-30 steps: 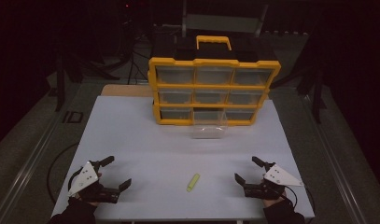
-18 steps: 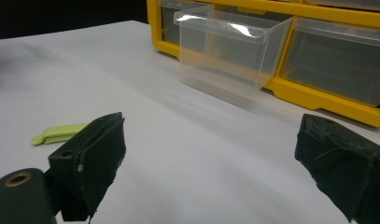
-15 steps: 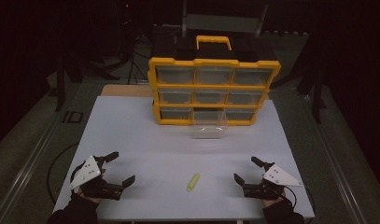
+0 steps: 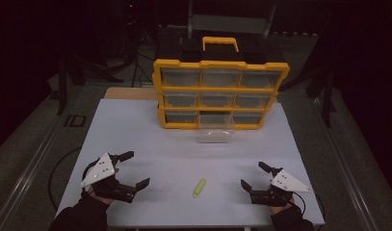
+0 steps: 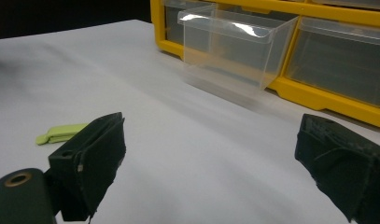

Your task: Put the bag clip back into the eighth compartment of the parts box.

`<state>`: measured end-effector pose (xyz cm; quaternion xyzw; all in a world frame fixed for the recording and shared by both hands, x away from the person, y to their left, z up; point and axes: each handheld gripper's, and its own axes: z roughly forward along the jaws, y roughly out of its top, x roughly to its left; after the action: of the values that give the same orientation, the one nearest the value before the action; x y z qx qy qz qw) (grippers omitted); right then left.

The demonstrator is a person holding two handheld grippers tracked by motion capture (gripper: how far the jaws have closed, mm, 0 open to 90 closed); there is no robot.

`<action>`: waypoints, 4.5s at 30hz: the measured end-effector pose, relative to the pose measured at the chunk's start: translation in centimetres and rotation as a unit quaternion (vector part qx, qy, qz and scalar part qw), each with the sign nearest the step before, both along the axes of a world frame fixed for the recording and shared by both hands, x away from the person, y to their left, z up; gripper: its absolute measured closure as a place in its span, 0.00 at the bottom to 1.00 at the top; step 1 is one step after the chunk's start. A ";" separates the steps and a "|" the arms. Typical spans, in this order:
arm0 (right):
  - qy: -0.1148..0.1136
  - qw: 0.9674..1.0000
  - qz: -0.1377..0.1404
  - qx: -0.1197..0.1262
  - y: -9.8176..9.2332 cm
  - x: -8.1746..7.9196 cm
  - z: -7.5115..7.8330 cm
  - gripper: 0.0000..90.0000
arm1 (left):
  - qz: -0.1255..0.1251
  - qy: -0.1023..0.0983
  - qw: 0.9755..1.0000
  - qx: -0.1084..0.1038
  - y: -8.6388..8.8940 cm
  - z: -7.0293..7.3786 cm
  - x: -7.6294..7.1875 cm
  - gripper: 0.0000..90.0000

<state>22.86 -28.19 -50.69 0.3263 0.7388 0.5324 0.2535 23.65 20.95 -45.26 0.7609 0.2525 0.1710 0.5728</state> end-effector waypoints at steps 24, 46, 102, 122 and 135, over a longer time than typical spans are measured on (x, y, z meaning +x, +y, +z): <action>-0.005 1.000 0.007 -0.002 0.4 0.0 0.1 0.09 | -0.077 0.011 0.997 0.017 -5.4 0.9 0.7 0.00; -0.005 1.000 0.005 -0.001 0.3 -0.1 0.1 0.09 | -0.127 0.031 0.991 0.038 -10.5 -0.1 1.0 0.00; -0.003 1.000 0.012 0.000 0.5 0.0 0.0 0.09 | -0.046 0.182 0.967 0.174 -17.3 -4.2 1.6 0.36; -0.002 1.000 0.011 -0.002 0.5 0.0 0.0 0.09 | -0.005 0.220 0.949 0.226 -18.7 -4.7 1.6 0.66; -0.001 1.000 0.012 -0.002 0.5 0.0 -0.1 0.09 | 0.006 0.248 0.939 0.238 -18.8 -5.5 2.0 0.86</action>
<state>22.87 -27.67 -50.75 0.3167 0.7435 0.5340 0.2487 25.62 2.12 -50.73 0.8917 0.3430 0.0350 0.2933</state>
